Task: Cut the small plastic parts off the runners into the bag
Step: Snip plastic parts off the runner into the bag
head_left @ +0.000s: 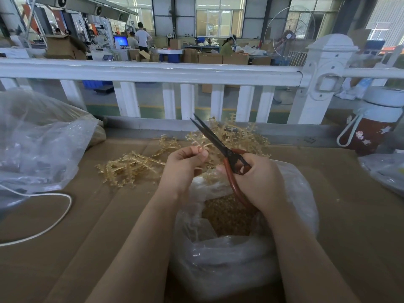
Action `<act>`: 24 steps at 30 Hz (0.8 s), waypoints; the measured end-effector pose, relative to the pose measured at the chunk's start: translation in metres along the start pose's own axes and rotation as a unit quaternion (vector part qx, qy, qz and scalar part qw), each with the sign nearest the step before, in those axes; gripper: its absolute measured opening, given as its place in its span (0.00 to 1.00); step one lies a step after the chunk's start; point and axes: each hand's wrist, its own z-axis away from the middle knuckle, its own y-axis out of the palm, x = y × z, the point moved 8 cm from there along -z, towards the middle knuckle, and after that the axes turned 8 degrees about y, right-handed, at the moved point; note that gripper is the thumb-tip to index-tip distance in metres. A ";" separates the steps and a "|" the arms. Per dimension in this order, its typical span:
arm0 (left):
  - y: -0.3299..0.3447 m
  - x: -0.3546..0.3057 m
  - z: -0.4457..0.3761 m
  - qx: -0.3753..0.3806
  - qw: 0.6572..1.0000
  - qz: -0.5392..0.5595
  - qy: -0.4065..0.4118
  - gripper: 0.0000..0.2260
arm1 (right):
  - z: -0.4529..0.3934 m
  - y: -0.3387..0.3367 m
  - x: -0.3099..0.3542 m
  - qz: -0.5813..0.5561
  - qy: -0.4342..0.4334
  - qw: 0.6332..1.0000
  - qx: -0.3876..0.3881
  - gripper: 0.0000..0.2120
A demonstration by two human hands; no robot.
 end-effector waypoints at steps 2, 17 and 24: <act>0.004 0.006 0.001 0.019 0.999 -0.007 -0.029 0.07 | -0.002 0.001 -0.003 -0.037 0.025 0.999 0.010 0.18; 0.017 0.011 0.006 0.079 0.995 -0.050 -0.040 0.04 | -0.003 0.007 0.000 -0.194 0.036 0.977 0.077 0.07; 0.011 0.008 0.002 0.057 0.998 -0.008 -0.035 0.03 | -0.003 0.008 -0.002 -0.149 0.046 0.985 0.077 0.06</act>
